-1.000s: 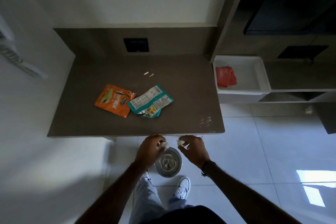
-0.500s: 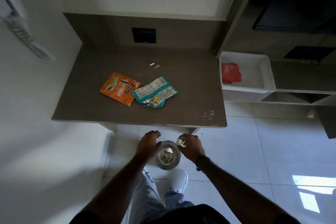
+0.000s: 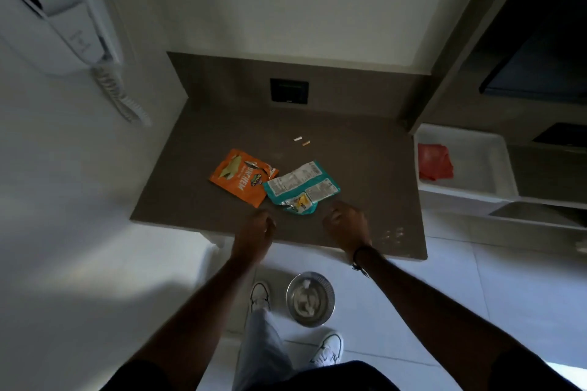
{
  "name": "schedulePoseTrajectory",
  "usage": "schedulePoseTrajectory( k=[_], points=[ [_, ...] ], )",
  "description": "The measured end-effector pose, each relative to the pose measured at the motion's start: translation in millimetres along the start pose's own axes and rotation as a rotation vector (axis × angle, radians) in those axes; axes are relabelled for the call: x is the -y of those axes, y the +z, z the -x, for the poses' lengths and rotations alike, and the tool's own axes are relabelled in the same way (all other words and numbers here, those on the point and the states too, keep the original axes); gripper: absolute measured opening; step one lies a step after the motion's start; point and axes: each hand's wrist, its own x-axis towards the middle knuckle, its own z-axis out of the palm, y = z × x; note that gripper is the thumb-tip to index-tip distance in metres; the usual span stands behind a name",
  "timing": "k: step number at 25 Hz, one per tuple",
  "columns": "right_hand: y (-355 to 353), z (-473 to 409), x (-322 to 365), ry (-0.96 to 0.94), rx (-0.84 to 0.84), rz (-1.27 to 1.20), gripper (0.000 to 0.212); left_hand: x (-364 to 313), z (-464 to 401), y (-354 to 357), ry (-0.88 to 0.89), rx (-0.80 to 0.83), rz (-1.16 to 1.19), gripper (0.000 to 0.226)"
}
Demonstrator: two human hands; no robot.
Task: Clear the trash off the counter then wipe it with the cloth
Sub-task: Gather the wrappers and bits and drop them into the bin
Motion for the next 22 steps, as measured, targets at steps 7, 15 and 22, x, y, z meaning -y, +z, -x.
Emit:
schedulePoseTrajectory(
  k=[7, 15, 22],
  points=[
    [18.3, -106.1, 41.2, 0.281, 0.140, 0.089, 0.088, 40.5, -105.6, -58.7, -0.153, -0.111, -0.147, 0.047],
    [30.3, -146.1, 29.5, 0.445, 0.179, -0.096, 0.030, 97.4, -178.6, -76.7, -0.093, 0.132, -0.370, 0.065],
    [22.8, -161.4, 62.0, 0.613, 0.419, -0.934, 0.031, 94.0, -209.7, -89.6, -0.065, 0.187, -0.061, 0.053]
  ],
)
